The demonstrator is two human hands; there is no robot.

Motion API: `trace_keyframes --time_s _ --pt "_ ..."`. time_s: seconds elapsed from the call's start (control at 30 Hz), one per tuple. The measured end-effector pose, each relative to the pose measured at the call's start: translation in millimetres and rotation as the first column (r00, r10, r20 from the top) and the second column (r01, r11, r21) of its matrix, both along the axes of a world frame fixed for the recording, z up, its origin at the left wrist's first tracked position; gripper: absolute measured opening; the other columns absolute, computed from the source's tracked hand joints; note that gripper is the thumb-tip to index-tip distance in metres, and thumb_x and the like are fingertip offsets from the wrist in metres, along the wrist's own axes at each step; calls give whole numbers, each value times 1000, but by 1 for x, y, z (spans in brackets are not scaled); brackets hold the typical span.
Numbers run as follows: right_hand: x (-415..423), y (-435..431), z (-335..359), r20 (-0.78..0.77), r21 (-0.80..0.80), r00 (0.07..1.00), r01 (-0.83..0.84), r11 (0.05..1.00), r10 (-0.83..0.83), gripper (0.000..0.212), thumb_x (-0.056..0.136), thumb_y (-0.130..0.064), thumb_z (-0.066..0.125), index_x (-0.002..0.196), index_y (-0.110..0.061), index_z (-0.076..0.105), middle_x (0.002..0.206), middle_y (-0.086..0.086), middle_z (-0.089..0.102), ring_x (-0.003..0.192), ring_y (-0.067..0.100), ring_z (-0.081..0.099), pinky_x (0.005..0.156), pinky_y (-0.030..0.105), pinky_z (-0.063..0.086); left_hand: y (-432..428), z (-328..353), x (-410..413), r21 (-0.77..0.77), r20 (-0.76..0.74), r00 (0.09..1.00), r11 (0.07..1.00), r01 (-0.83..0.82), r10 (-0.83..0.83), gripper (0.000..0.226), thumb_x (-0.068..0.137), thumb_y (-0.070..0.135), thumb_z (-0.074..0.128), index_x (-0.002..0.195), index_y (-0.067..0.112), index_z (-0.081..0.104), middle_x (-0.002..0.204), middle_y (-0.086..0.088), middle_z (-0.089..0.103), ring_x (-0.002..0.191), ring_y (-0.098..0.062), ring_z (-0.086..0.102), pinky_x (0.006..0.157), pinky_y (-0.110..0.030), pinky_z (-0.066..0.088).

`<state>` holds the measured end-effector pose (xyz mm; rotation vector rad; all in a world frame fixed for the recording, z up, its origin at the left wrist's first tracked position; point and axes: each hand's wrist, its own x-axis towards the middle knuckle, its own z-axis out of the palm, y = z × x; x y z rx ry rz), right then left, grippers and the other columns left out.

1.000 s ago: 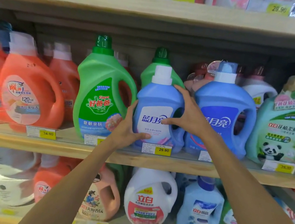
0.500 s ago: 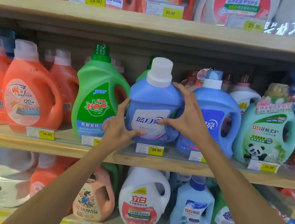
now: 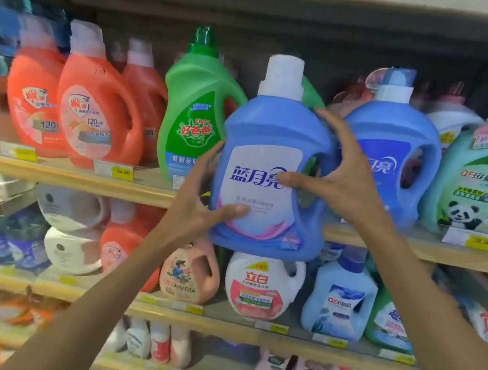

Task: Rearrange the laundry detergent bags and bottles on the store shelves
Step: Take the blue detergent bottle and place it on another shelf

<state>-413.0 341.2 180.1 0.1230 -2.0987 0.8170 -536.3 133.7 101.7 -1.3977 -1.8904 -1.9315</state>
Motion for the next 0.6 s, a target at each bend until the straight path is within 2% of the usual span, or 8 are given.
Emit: trace_keyframes --time_s 0.07,0.13,0.2,0.27,0.33,0.43,0.53,0.6 --pt "4 -15 -16 24 -72 999 -39 997 41 95 55 -32 96 138 -29 49 122 -24 56 104 -17 52 91 9 42 -14 -20 15 6 92 995 1000 23 -24 99 75 22 85 154 33 27 133 -5 64 118 -20 66 91 -39 58" --pt "10 -27 -35 62 -133 996 -50 990 59 93 56 -29 96 137 -27 50 115 -28 57 98 -18 54 89 8 43 -28 -43 29 3 175 984 1000 11 -11 99 74 22 84 155 27 27 125 -3 69 114 -21 68 89 -36 58" --pt "18 -38 -55 108 -211 991 -59 976 84 93 56 -29 96 137 -27 51 121 -22 59 108 -10 58 95 19 49 -44 -61 41 -13 231 972 999 -29 31 97 71 29 84 153 28 33 124 1 69 115 -19 67 90 -37 57" --pt "24 -48 -78 151 -276 983 -62 959 107 91 56 -29 95 136 -27 52 128 -17 61 113 -4 59 97 25 51 -59 -80 51 -40 261 964 998 -49 57 95 69 34 86 151 31 38 133 0 64 119 -21 65 95 -45 56" --pt "30 -60 -101 200 -305 974 -45 951 110 90 56 -30 95 136 -28 53 127 -18 62 109 -4 61 92 21 51 -74 -98 60 -75 302 951 996 -49 70 94 67 36 87 150 36 40 131 -2 66 117 -22 66 95 -48 56" --pt "41 -78 -134 262 -338 959 -12 941 106 90 55 -34 94 136 -30 54 129 -19 61 113 -3 59 92 18 49 -95 -126 74 -121 362 929 992 -29 71 90 67 34 86 146 41 44 122 0 72 109 -20 70 87 -38 59" --pt "50 -96 -166 335 -367 936 23 930 109 91 56 -37 95 137 -31 53 129 -19 61 114 0 60 97 29 51 -115 -153 86 -169 423 902 985 -20 90 92 68 34 85 149 36 42 116 -5 73 105 -24 72 85 -42 61" --pt "55 -104 -184 387 -383 916 52 922 110 91 57 -40 95 137 -31 53 130 -17 62 116 4 61 100 38 52 -126 -167 93 -195 454 885 981 -11 100 91 68 36 85 148 38 43 110 -3 75 101 -21 73 81 -37 61"
